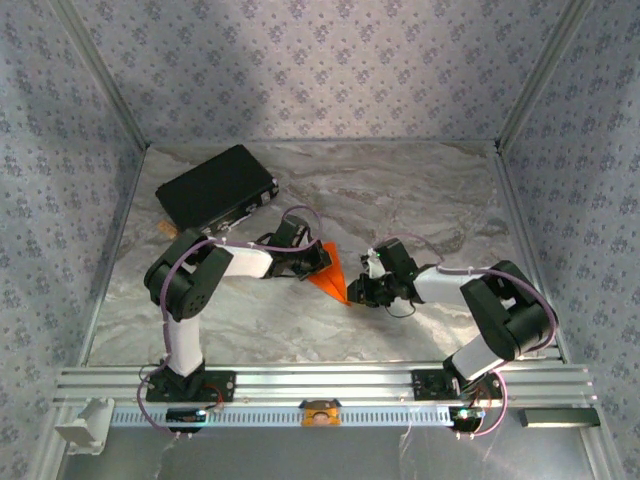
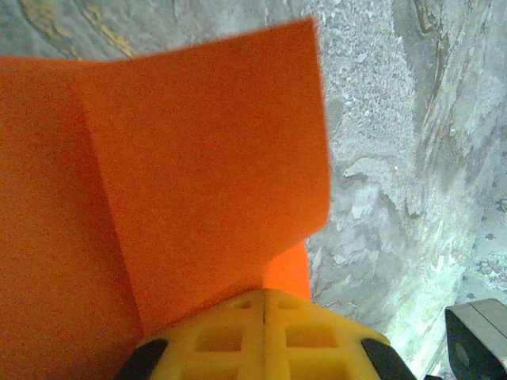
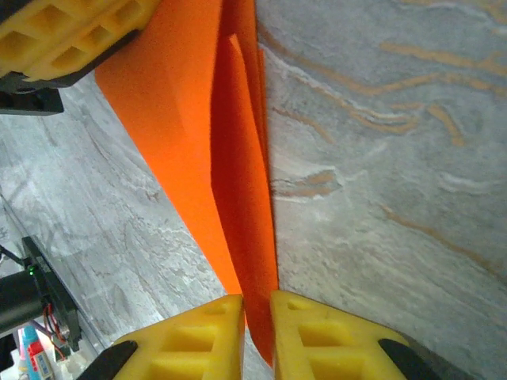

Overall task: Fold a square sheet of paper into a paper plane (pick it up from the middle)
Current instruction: Fourth fold the wing at the center of the table.

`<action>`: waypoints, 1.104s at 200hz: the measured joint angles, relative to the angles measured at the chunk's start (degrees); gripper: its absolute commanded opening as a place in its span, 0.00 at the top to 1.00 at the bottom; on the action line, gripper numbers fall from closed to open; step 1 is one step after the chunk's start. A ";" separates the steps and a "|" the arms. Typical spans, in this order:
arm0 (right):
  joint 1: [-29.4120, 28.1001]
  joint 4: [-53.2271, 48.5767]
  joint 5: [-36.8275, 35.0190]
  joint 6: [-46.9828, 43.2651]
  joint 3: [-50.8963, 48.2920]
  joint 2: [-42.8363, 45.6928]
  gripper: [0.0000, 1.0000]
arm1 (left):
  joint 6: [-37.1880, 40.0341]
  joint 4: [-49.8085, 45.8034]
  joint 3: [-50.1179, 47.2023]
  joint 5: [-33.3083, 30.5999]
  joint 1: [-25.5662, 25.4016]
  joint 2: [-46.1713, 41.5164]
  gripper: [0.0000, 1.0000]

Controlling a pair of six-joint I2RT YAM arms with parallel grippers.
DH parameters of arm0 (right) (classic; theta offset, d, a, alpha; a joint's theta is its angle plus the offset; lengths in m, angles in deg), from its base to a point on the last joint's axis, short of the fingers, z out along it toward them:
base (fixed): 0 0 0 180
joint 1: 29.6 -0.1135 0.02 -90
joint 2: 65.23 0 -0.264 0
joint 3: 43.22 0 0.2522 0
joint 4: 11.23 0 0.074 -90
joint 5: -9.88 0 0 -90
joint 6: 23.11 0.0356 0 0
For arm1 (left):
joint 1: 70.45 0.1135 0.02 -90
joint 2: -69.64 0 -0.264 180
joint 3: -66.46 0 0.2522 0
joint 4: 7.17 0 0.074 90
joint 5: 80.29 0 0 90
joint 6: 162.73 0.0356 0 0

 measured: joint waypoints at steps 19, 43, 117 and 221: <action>-0.07 -0.11 -0.26 0.00 -0.09 0.00 0.87 | 0.00 0.00 0.00 0.00 0.00 0.00 1.00; -0.31 -0.33 -0.83 -0.11 -0.09 -0.02 0.91 | 0.00 0.26 -0.15 0.02 0.00 0.00 1.00; -0.81 -2.43 -1.36 -0.09 -0.52 1.62 0.85 | -0.02 0.66 -0.31 0.04 0.00 0.00 1.00; -1.66 -4.81 -2.21 0.52 -1.16 4.22 0.81 | 0.00 1.07 -0.52 0.24 0.04 0.00 1.00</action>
